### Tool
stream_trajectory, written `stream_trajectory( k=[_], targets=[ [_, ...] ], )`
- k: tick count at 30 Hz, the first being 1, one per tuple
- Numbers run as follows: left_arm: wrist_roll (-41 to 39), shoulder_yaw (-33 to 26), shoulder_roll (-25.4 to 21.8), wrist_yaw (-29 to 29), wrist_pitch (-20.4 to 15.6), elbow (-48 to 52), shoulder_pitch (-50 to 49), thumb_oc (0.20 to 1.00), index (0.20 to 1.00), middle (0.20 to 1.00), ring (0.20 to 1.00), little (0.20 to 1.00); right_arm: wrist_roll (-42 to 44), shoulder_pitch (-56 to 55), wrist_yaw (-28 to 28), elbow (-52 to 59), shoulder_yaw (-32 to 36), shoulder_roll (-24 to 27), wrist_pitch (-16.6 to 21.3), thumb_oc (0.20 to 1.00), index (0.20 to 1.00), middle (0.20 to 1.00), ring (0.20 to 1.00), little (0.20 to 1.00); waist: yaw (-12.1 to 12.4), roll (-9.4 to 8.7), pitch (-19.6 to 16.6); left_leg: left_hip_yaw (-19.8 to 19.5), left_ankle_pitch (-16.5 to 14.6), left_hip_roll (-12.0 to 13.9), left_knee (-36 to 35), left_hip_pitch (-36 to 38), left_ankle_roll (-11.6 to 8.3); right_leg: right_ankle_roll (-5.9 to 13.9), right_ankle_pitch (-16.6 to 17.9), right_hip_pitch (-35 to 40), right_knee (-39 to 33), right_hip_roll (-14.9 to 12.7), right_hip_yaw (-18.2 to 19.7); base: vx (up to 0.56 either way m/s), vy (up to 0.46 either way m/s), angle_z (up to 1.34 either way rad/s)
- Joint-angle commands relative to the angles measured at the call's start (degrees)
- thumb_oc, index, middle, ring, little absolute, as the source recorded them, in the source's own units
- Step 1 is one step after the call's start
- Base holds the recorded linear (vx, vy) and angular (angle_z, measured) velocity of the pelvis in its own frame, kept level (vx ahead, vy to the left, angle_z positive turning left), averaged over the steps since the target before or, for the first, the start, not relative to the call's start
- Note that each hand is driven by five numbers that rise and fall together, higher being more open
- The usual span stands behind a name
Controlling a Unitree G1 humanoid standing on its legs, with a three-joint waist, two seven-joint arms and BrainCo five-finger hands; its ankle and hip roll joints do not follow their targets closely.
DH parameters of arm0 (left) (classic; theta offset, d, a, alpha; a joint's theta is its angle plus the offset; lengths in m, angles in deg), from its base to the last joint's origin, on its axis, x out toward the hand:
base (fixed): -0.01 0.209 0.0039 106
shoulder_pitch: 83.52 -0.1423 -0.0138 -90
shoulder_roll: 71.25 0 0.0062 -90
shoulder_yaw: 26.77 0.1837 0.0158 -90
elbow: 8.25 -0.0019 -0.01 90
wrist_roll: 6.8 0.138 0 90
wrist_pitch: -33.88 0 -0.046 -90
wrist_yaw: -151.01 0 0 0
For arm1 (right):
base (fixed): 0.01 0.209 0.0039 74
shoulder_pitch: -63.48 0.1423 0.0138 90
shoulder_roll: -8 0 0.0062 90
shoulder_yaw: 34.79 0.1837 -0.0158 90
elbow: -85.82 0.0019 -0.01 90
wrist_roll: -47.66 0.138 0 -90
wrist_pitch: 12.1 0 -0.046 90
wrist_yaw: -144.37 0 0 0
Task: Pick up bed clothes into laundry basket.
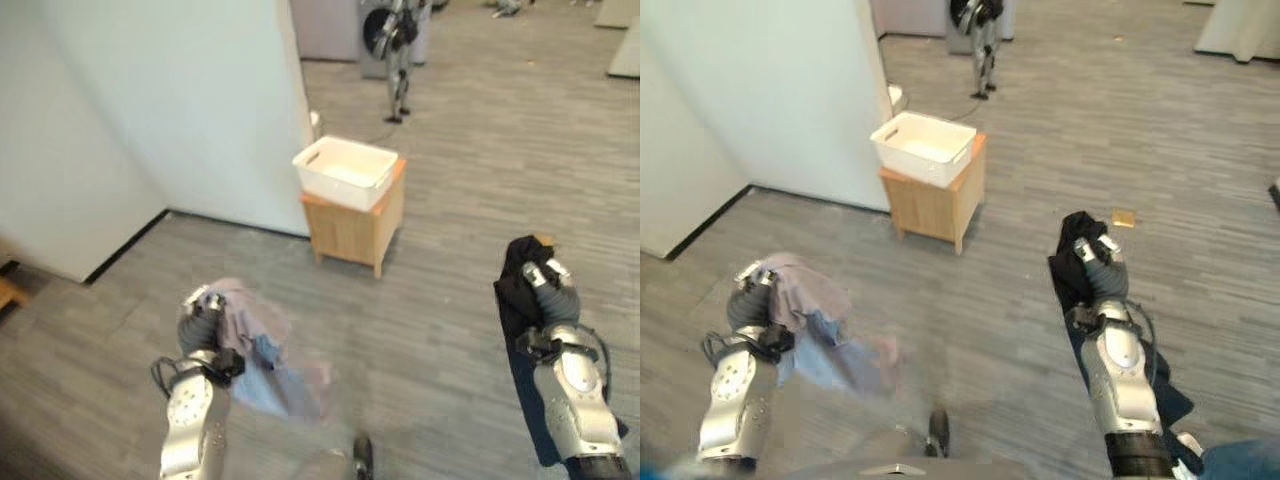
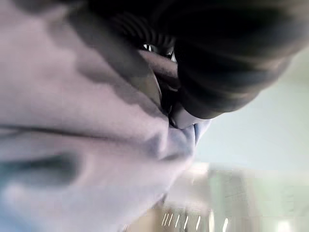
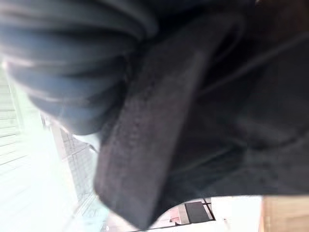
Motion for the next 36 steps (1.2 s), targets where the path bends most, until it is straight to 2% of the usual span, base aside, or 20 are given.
stream_trajectory(
  k=[1,4,6,8,12,13,14,15,17,18,19,20,21,24,25,30,32,34,35,36],
  targets=[
    [0.3,-2.5,-6.9,-0.1,-4.5,5.2,4.1,0.200,0.200,0.200,0.200,0.200,-0.3,5.5,1.6,2.1,2.4,0.9,3.0,0.200,0.200,0.200,0.200,0.200,0.7,-0.79,1.0,-1.0,3.4,4.0,-3.2,0.8,-6.43,2.25,17.9,8.0,-20.9,2.3,1.7,0.33,-0.088,0.71],
    [-0.7,-2.1,-7.2,-0.8,-4.9,5.6,4.5,0.200,0.200,0.200,0.200,0.200,0.6,5.6,1.2,1.8,3.0,1.1,3.1,0.200,0.200,0.200,0.200,0.200,-0.9,-0.55,2.2,-4.3,1.1,4.7,-4.0,4.5,-7.79,1.93,17.5,5.0,-33.1,4.2,2.2,0.50,-0.181,0.63],
    [-0.5,-1.4,-7.1,-0.6,-4.8,4.6,4.8,0.200,0.200,0.200,0.200,0.200,1.7,5.9,0.5,0.8,3.0,0.5,3.5,0.200,0.200,0.200,0.200,0.200,-1.6,-1.72,2.4,-7.3,-1.7,4.8,-5.0,8.1,-9.10,2.91,16.8,4.3,-50.3,9.1,8.1,0.68,-0.280,0.65],
    [0.0,-1.2,-6.9,-1.2,-4.9,4.4,5.4,0.200,0.200,0.200,0.200,0.200,1.4,4.6,0.8,1.7,4.2,0.3,3.4,0.200,0.200,0.200,0.200,0.200,-3.0,-3.03,1.9,-10.9,-3.8,5.0,-5.2,11.1,-10.15,5.02,20.5,2.9,-61.0,12.4,13.8,0.65,-0.248,0.94],
    [0.5,-0.3,-6.4,-1.6,-5.1,3.8,6.5,0.200,0.200,0.200,0.200,0.200,1.7,3.7,0.7,1.2,5.7,1.1,4.2,0.200,0.200,0.200,0.200,0.200,-4.0,-3.66,0.2,-13.9,-5.9,7.3,0.0,11.8,-11.85,4.71,21.6,4.5,-59.2,12.1,13.8,0.53,-0.297,1.12],
    [-1.3,0.2,-5.7,-1.8,-5.5,3.3,7.4,0.200,0.200,0.200,0.200,0.200,2.3,4.2,0.3,0.8,6.2,2.2,4.9,0.200,0.200,0.200,0.200,0.200,-4.5,-2.75,0.2,-13.4,-0.9,10.0,9.5,9.5,-14.67,3.08,20.1,6.4,-57.6,13.2,13.1,0.49,-0.359,0.32],
    [-2.4,0.6,-5.4,-1.4,-5.6,2.9,8.3,0.200,0.200,0.200,0.200,0.200,3.2,4.7,0.2,0.9,6.5,3.0,5.3,0.200,0.200,0.200,0.200,0.200,-4.6,-3.18,0.6,-12.6,3.0,10.6,18.0,5.6,-15.48,1.84,19.2,7.9,-57.3,12.9,11.8,0.34,-0.270,0.22],
    [-2.4,0.6,-5.4,-1.4,-5.6,2.9,8.4,0.200,0.200,0.200,0.200,0.200,3.2,4.8,0.2,0.8,6.5,3.0,5.3,0.200,0.200,0.200,0.200,0.200,-4.8,-3.38,0.4,-12.8,3.1,10.4,18.2,5.1,-15.47,1.86,19.3,7.7,-57.4,12.7,11.7,0.22,-0.200,0.37],
    [-4.1,0.7,-5.0,-1.3,-5.5,2.6,9.1,0.200,0.200,0.200,0.200,0.200,4.3,5.6,-0.1,0.7,6.7,4.5,5.8,0.200,0.200,0.200,0.200,0.200,-3.6,-4.87,1.7,-11.9,7.5,10.3,31.3,-1.5,-15.39,-0.74,17.4,12.6,-59.0,12.8,10.2,0.31,-0.335,0.44],
    [-6.0,0.2,-4.8,-1.1,-5.5,2.8,8.8,0.200,0.200,0.200,0.200,0.200,4.2,5.6,-1.3,0.6,8.2,6.1,5.6,0.200,0.200,0.200,0.200,0.200,-2.6,-6.08,3.0,-7.5,6.8,12.6,32.3,-8.2,-14.62,-1.79,15.8,16.4,-60.3,12.8,8.1,0.27,-0.334,0.31],
    [-6.0,0.3,-4.8,-1.1,-5.5,2.8,8.8,0.200,0.200,0.200,0.200,0.200,4.2,5.6,-1.4,0.6,8.2,6.1,5.6,0.200,0.200,0.200,0.200,0.200,-2.5,-6.09,2.9,-7.4,6.6,12.6,32.3,-8.2,-14.56,-1.73,15.8,16.6,-60.6,12.7,8.1,0.34,-0.296,0.48],
    [-8.1,0.4,-4.0,-1.4,-5.3,2.9,8.7,0.200,0.200,0.200,0.200,0.200,3.7,5.2,-1.9,1.6,9.7,7.2,5.5,0.200,0.200,0.200,0.200,0.200,-1.4,-6.50,3.2,-4.3,5.7,14.3,25.5,-12.1,-14.89,-1.49,14.6,18.9,-61.7,12.2,6.5,0.20,-0.091,0.31],
    [-8.2,0.5,-3.9,-1.4,-5.3,2.9,8.7,0.200,0.200,0.200,0.200,0.200,3.7,5.1,-1.9,1.7,9.8,7.3,5.4,0.200,0.200,0.200,0.200,0.200,-1.5,-6.64,3.1,-4.2,5.9,14.0,24.6,-11.6,-14.89,-1.44,14.6,19.2,-62.0,12.0,6.4,0.29,-0.102,0.41],
    [-12.5,1.1,-1.7,-1.8,-5.6,2.0,7.8,0.200,0.200,0.200,0.200,0.200,2.9,6.5,-1.3,3.1,10.0,10.3,6.3,0.200,0.200,0.200,0.200,0.200,-0.3,-5.64,2.3,-3.3,6.3,13.5,8.9,-9.3,-15.34,-0.27,13.1,20.6,-62.1,12.3,4.3,0.25,0.018,0.20],
    [-13.8,0.7,-1.5,-2.7,-5.0,2.2,7.0,0.200,0.200,0.200,0.200,0.200,2.5,4.9,0.3,3.9,11.1,11.0,3.8,0.200,0.200,0.200,0.200,0.200,-0.8,-5.35,1.7,-3.8,6.1,13.2,7.0,-7.7,-15.88,-0.30,12.4,20.6,-61.8,12.0,3.7,0.27,0.068,0.01],
    [-14.5,-0.7,-2.2,-3.2,-4.8,3.5,6.1,0.200,0.200,0.200,0.200,0.200,3.6,5.9,1.7,2.2,12.5,14.2,3.6,0.200,0.200,0.200,0.200,0.200,-1.0,-5.18,-0.5,-4.4,4.7,11.2,-1.6,-2.0,-15.11,0.69,12.4,21.1,-62.0,11.3,2.8,0.18,0.072,0.09],
    [-13.8,-1.8,-3.4,-3.6,-4.4,4.3,5.0,0.200,0.200,0.200,0.200,0.200,2.5,5.7,2.6,2.0,14.0,18.4,2.5,0.200,0.200,0.200,0.200,0.200,-0.8,-5.34,-1.1,-4.5,4.5,10.7,-3.5,-0.7,-14.74,1.02,12.1,21.3,-61.8,10.9,2.7,0.13,0.080,0.19],
    [-13.4,-2.4,-5.5,-4.4,-4.1,5.7,3.5,0.200,0.200,0.200,0.200,0.200,0.4,8.1,2.6,-2.5,16.1,29.0,1.3,0.200,0.200,0.200,0.200,0.200,0.0,-6.06,-1.2,-4.5,4.4,10.1,-5.3,0.0,-14.51,1.72,12.6,21.1,-62.0,10.3,2.5,0.08,0.084,0.34],
    [-13.4,-2.4,-5.3,-4.4,-4.1,5.8,3.4,0.200,0.200,0.200,0.200,0.200,0.5,8.5,2.7,-3.1,15.9,29.4,1.5,0.200,0.200,0.200,0.200,0.200,0.0,-5.87,-1.2,-4.5,4.4,10.1,-5.3,0.0,-14.48,1.77,12.6,21.2,-62.0,10.2,2.5,0.04,0.059,0.22],
    [-13.4,-2.1,-5.9,-4.8,-4.2,6.4,2.7,0.200,0.200,0.200,0.200,0.200,0.4,10.3,2.5,-6.6,15.5,34.0,1.6,0.200,0.200,0.200,0.200,0.200,0.4,-6.09,-1.2,-4.6,4.3,9.9,-5.5,0.1,-14.40,2.03,12.8,21.0,-62.1,10.1,2.6,0.04,0.083,0.20]
  ],
)
